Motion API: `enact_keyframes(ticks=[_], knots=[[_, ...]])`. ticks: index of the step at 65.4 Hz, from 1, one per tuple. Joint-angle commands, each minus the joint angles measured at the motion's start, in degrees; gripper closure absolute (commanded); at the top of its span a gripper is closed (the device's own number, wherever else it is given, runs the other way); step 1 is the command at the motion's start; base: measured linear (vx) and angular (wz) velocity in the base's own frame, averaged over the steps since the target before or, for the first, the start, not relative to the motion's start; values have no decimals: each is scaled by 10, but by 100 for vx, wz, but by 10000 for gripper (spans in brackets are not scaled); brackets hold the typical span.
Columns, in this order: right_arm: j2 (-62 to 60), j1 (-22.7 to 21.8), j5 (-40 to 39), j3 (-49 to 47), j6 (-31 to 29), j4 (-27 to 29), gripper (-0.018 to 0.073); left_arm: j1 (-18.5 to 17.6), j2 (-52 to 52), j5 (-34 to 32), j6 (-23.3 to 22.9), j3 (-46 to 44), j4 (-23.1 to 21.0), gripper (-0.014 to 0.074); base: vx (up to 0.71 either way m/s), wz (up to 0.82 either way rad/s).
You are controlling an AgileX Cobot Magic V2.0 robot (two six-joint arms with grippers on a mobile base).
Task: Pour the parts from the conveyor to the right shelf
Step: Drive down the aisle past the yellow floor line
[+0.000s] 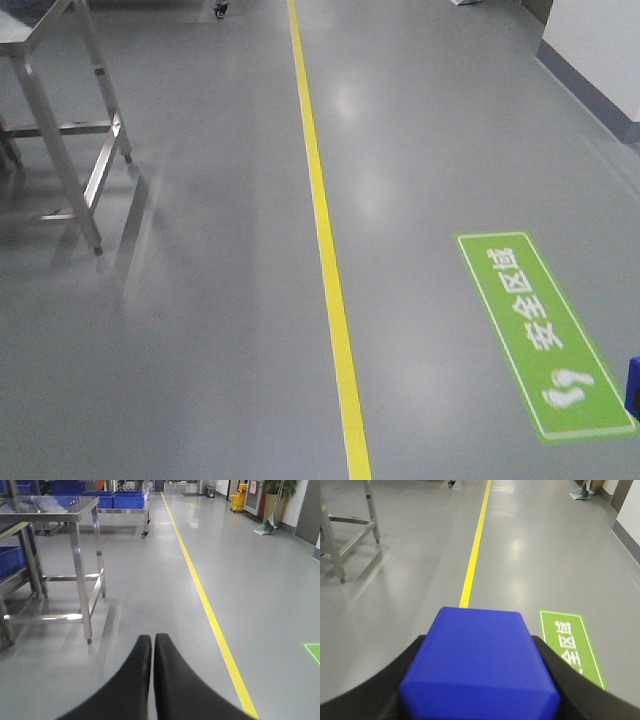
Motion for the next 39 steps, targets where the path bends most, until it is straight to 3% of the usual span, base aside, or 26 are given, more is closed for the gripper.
enact_keyframes(ticks=[1,39], knots=[[7,0,-41,-17,-5,5,561,-4,-6,-39,-5,-11,-5,603,83,-6],[7,0,-41,-17,-5,5,561,-4,-6,-39,-5,-11,-5,603,85,2]])
